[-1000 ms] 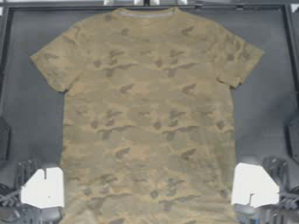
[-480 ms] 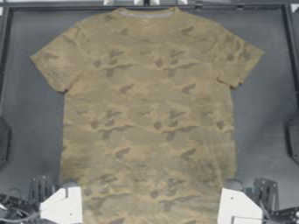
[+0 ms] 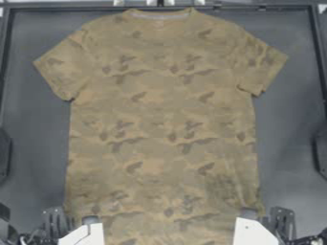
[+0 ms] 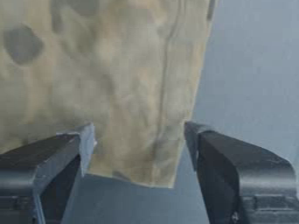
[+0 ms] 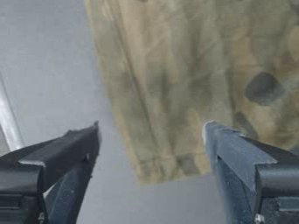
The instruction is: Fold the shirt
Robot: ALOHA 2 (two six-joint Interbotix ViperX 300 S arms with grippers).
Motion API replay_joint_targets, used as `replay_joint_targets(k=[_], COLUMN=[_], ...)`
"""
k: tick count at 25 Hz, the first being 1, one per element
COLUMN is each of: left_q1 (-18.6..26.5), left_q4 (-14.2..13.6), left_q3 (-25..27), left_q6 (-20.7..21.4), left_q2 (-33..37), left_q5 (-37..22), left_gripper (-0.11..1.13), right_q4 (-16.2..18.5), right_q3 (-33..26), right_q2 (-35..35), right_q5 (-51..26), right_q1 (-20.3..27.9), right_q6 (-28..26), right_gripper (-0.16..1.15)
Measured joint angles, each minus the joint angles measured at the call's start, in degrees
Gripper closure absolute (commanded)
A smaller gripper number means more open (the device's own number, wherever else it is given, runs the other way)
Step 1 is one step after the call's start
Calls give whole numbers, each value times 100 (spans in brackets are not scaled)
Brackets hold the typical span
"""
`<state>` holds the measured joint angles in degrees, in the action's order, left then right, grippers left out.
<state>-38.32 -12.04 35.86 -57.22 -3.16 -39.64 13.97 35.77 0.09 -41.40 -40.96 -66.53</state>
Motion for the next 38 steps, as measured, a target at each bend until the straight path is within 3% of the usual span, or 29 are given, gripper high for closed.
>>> replay_joint_targets(k=[14, 19, 21, 23, 24, 27, 29, 30, 34, 38], left_q1=[-26, -35, -62, -53, -62, -79, -132, -158, -167, -176], left_q4=[26, 35, 44, 70, 97, 123, 123, 97, 53, -44], left_q3=[9, 0, -26, -53, -53, -62, -62, -62, -123, -237], left_q6=[-53, -53, -62, -62, -62, 0, 35, 44, 53, 26], left_q2=[-255, -316, -343, -360, -360, -352, -352, -352, -369, -378], left_q5=[-105, -123, -123, -123, -114, -70, -62, -62, -105, -255], left_gripper=[9, 25, 42, 63, 77, 102, 104, 101, 96, 96], right_q4=[18, 9, 0, 0, -9, 0, 0, 0, 26, 158], right_q3=[88, 70, 53, 18, 0, 9, 0, 0, -105, -272], right_q2=[598, 703, 747, 765, 773, 800, 809, 809, 817, 817], right_q5=[158, 158, 158, 167, 185, 158, 123, 97, -44, -378], right_q1=[0, 0, 0, 0, -9, -44, -79, -105, -158, -237], right_q6=[-97, -97, -88, -88, -88, -53, 35, 53, 88, 97], right_gripper=[0, 2, 9, 26, 37, 76, 99, 103, 90, 91])
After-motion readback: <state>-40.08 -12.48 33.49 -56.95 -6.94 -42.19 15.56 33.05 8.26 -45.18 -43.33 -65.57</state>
